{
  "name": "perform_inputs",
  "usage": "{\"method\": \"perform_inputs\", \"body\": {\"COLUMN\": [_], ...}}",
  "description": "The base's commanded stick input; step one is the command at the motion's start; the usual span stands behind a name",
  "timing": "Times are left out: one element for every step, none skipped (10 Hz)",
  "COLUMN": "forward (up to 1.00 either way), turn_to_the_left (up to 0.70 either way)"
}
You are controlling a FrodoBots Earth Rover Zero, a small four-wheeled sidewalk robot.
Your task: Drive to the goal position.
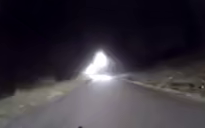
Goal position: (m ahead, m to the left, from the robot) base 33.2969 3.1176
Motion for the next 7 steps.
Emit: {"method": "perform_inputs", "body": {"forward": [0.95,0.95,0.95,0.95,0.95,0.95,0.95], "turn_to_the_left": [0.03,0.03,0.03,0.03,0.03,0.03,0.03]}}
